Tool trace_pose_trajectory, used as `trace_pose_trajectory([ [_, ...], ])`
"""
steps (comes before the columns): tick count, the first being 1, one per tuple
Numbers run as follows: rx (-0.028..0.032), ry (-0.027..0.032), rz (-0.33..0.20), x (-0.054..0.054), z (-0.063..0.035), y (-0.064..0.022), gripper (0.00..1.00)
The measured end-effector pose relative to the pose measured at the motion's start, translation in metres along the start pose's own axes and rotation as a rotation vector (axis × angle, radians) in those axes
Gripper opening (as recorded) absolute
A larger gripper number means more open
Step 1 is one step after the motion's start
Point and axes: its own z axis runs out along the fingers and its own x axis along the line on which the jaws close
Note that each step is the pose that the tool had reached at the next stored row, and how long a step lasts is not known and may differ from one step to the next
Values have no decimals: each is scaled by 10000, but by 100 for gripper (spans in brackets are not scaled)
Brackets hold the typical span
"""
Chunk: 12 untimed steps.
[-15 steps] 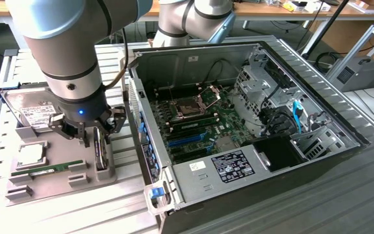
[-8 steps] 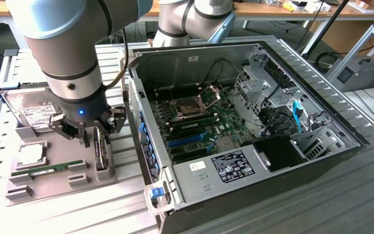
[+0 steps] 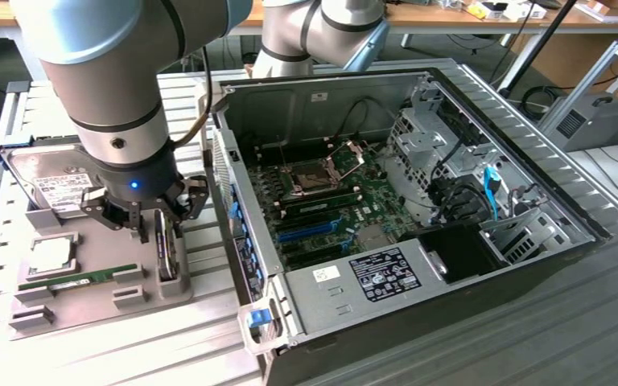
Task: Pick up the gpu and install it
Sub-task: 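Pick up the gpu and move the gpu toward the slot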
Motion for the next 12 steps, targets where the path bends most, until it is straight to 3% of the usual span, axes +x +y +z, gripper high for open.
trace_pose_trajectory([
  [5,0,0,0,0,0,0,47],
  [6,0,0,0,0,0,0,34],
  [7,0,0,-1,0,0,0,28],
  [12,0,0,0,0,0,0,27],
])
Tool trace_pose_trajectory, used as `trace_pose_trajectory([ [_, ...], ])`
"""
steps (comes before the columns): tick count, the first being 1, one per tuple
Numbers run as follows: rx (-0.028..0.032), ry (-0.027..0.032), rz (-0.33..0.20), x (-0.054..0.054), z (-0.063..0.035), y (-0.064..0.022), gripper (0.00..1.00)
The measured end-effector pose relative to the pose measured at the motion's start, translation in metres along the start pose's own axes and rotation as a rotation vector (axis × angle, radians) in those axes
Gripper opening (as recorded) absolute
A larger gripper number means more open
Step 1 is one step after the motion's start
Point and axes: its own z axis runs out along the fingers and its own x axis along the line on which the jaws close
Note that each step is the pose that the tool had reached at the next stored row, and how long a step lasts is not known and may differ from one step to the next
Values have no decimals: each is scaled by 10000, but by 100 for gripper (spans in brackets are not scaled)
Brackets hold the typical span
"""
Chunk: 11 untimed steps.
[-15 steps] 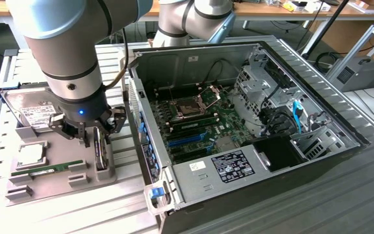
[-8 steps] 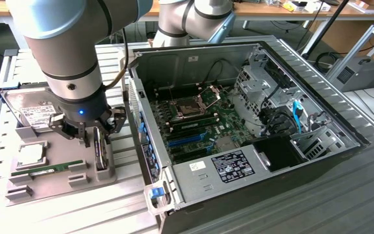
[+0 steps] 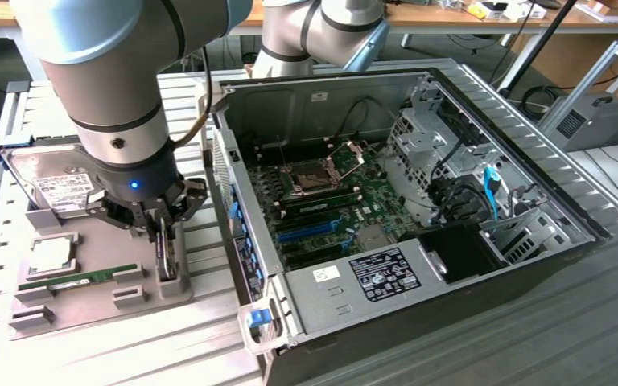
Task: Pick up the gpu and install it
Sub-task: 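Pick up the gpu and move the gpu toward the slot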
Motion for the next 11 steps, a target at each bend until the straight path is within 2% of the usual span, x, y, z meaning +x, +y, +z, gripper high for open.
trace_pose_trajectory([
  [11,-7,11,-259,0,0,0,27],
])
